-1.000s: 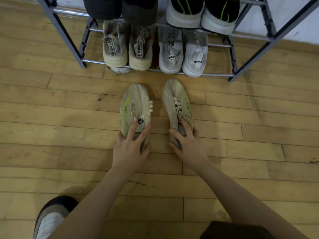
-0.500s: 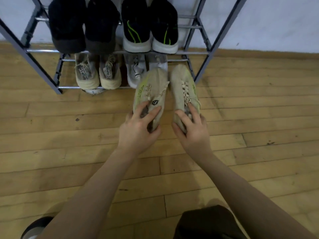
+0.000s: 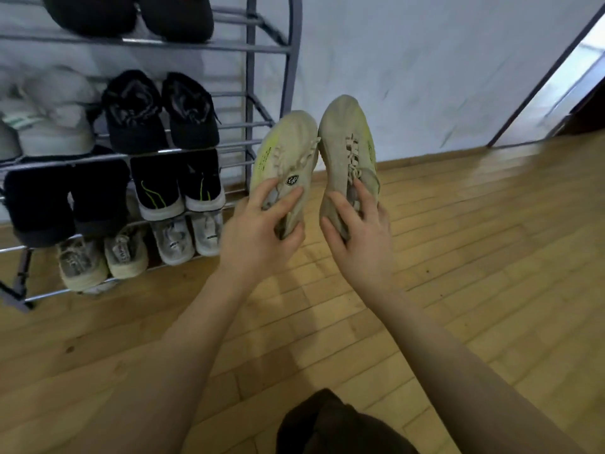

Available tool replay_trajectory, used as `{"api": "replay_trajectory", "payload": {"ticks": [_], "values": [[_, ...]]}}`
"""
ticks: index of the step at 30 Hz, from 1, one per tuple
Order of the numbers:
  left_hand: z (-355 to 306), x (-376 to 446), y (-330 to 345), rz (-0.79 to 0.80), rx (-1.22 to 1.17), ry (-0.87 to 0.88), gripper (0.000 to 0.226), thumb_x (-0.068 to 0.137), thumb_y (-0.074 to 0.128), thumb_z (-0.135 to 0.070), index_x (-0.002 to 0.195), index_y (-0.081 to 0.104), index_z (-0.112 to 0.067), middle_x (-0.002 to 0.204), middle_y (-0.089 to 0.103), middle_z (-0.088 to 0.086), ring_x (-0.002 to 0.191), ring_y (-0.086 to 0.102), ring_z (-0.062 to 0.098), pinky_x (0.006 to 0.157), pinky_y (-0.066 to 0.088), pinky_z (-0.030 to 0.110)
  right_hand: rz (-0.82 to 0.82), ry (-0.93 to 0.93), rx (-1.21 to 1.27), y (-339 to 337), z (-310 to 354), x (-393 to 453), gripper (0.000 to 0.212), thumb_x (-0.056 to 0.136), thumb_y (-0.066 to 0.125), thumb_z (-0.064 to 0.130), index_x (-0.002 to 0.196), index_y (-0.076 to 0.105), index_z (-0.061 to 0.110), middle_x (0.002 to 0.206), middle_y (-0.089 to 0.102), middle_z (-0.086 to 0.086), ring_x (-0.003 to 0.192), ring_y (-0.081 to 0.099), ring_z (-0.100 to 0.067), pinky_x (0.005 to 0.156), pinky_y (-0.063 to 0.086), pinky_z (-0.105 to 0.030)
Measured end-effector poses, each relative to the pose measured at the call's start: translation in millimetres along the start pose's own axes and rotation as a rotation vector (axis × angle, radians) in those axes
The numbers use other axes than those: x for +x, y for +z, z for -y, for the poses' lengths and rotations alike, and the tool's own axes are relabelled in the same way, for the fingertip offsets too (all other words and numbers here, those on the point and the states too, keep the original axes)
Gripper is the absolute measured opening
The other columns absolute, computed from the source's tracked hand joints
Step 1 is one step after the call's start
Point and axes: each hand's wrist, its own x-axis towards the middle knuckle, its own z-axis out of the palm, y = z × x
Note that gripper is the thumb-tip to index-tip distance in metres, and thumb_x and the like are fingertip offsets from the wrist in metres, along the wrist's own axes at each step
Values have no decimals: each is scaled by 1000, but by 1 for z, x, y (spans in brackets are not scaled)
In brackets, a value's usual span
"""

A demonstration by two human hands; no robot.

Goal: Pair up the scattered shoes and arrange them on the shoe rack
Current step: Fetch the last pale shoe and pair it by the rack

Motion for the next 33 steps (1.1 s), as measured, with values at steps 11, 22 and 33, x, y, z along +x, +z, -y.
{"api": "replay_trajectory", "payload": {"ticks": [11, 22, 33], "values": [[-3, 81, -137, -286, 87, 84, 46, 82, 51, -44, 125, 58, -29, 136, 47, 7, 105, 55, 38, 67, 54, 46, -200, -231, 108, -62, 100, 115, 38, 91, 50, 41, 126, 56, 27, 142, 42, -12, 111, 48, -41, 83, 46, -47], [106, 87, -284, -383, 345, -103, 47, 79, 46, -50, 123, 57, -36, 137, 46, 0, 102, 55, 38, 69, 52, 47, -115, -459, 322, -17, 266, 191, 43, 90, 43, 48, 127, 54, 29, 138, 45, -10, 107, 49, -40, 81, 46, -50], [199, 120, -323, -287, 334, -340, 52, 71, 49, -47, 119, 61, -33, 137, 44, -4, 113, 51, 31, 82, 50, 43, 91, -403, 211, 52, 345, 246, 44, 89, 44, 55, 132, 44, 43, 141, 42, 1, 112, 49, -34, 89, 34, -45]]}}
